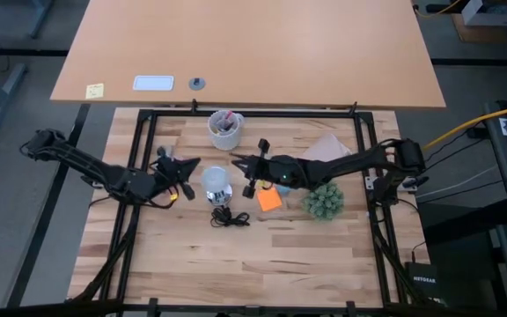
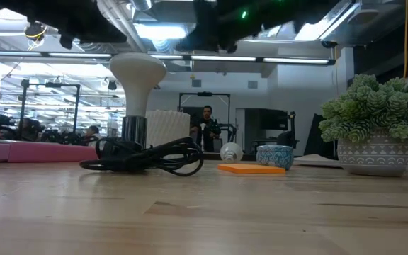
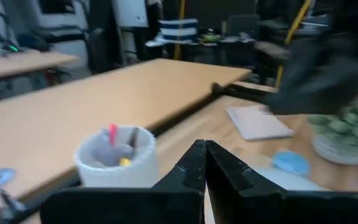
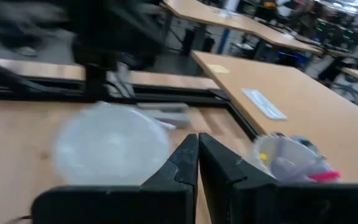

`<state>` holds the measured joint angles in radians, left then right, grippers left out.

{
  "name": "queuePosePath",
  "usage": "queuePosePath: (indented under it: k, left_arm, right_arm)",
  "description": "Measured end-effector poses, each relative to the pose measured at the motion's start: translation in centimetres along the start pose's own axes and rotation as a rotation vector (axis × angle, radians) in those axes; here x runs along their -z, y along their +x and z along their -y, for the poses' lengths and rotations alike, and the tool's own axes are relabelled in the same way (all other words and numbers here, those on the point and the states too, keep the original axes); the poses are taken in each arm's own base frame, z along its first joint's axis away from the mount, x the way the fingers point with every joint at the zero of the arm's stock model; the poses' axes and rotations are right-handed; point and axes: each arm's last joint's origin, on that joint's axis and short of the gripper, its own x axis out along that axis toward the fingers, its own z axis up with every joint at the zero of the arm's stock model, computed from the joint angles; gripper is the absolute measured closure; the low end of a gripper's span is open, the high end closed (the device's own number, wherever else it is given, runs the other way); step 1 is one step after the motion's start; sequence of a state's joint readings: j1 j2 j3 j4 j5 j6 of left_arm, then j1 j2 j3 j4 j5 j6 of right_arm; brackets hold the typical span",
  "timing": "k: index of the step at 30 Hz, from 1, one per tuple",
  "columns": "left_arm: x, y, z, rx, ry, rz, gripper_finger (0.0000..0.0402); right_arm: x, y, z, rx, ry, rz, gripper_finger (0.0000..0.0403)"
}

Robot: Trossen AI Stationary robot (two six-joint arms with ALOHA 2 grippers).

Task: Screw lightbulb
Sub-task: Remove the light bulb from the silver lamp

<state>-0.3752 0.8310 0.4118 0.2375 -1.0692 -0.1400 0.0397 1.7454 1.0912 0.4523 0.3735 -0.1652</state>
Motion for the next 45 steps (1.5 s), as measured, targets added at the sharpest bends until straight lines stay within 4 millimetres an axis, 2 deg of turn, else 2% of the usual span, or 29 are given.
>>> queuePosePath:
  k: [4, 8, 13, 19, 32, 37, 41, 45]
  left_arm:
    - [-0.3, -0.2, -0.5, -0.028, 0.032, 0.004, 0.0401]
    - [0.7, 0.0, -0.9, -0.056, 0.014, -0.054, 0.0402]
    - [2.2, 0.1, -1.1, -0.051, -0.053, -0.145, 0.0401]
    - [2.6, 0.3, -0.5, 0.008, -0.071, -0.180, 0.0401]
    - [3.2, 0.4, 0.7, 0.085, -0.108, -0.222, 0.0402]
    - [3.3, 0.1, 0.8, 0.094, -0.154, -0.226, 0.0402]
    - [3.0, -0.3, 1.5, 0.198, -0.213, -0.254, 0.0401]
    - [3.3, -0.7, 1.7, 0.219, -0.205, -0.264, 0.0402]
  right_arm:
    - [-0.8, -1.3, -1.8, -0.063, -0.012, 0.013, 0.0384]
    - [-0.5, -1.7, -3.8, -0.163, -0.028, 0.010, 0.0384]
    - [0.7, -1.2, -4.9, -0.173, -0.043, -0.020, 0.0384]
    - [2.7, 0.1, -5.4, -0.168, -0.028, -0.060, 0.0384]
    - [3.4, 0.9, -4.5, -0.122, -0.022, -0.085, 0.0384]
    - [3.8, 1.3, -3.6, -0.081, -0.028, -0.117, 0.0384]
    - [4.2, 1.7, -2.6, -0.018, -0.029, -0.139, 0.0384]
    - [4.1, 2.0, -1.7, -0.001, -0.014, -0.132, 0.0384]
